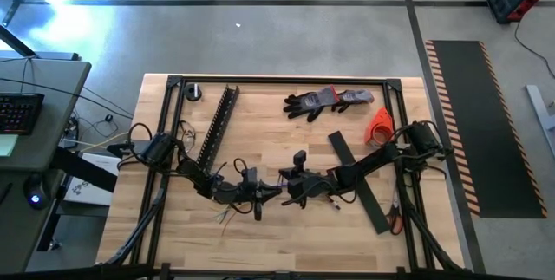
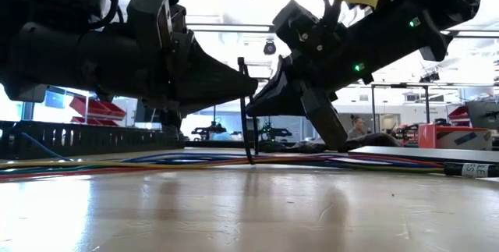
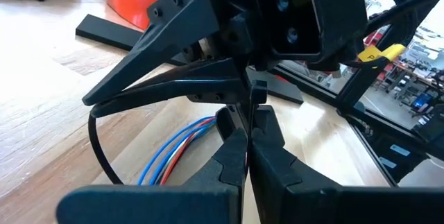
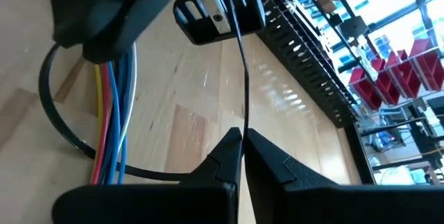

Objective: Ziptie cables
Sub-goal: Wrap the cables wires with the black zip tie

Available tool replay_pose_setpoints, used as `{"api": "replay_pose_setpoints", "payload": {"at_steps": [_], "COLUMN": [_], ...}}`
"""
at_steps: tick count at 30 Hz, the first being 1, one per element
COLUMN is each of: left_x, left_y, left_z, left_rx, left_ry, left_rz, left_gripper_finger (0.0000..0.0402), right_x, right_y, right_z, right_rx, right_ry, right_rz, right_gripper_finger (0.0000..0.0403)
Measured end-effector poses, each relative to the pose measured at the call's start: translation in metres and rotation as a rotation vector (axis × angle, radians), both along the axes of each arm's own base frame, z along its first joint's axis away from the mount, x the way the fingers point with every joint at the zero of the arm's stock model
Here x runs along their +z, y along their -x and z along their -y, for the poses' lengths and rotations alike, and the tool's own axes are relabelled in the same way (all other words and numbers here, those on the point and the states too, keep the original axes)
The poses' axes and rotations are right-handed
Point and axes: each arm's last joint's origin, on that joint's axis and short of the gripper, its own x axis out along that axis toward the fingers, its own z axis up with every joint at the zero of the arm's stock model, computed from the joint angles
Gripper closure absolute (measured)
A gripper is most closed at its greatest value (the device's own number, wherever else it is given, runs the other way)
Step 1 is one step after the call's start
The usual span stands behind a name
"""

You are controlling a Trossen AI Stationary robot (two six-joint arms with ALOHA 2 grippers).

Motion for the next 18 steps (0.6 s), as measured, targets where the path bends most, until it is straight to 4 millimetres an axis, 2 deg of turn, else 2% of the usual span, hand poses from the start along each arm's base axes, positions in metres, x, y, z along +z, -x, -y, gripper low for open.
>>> {"api": "replay_pose_setpoints", "payload": {"at_steps": [7,18], "left_x": [0.0,0.0001], "left_y": [-0.0001,0.0], "left_z": [0.0,0.0002], "left_rx": [0.001,0.001], "left_ry": [0.008,0.007], "left_rz": [0.001,0.001], "left_gripper_finger": [0.0402,0.0402], "right_x": [0.0078,0.0064], "right_y": [-0.0077,-0.0079], "right_z": [-0.0025,0.0009], "right_rx": [0.014,0.024], "right_ry": [0.048,0.104], "right_rz": [-0.013,-0.054], "right_gripper_finger": [0.0403,0.0403]}}
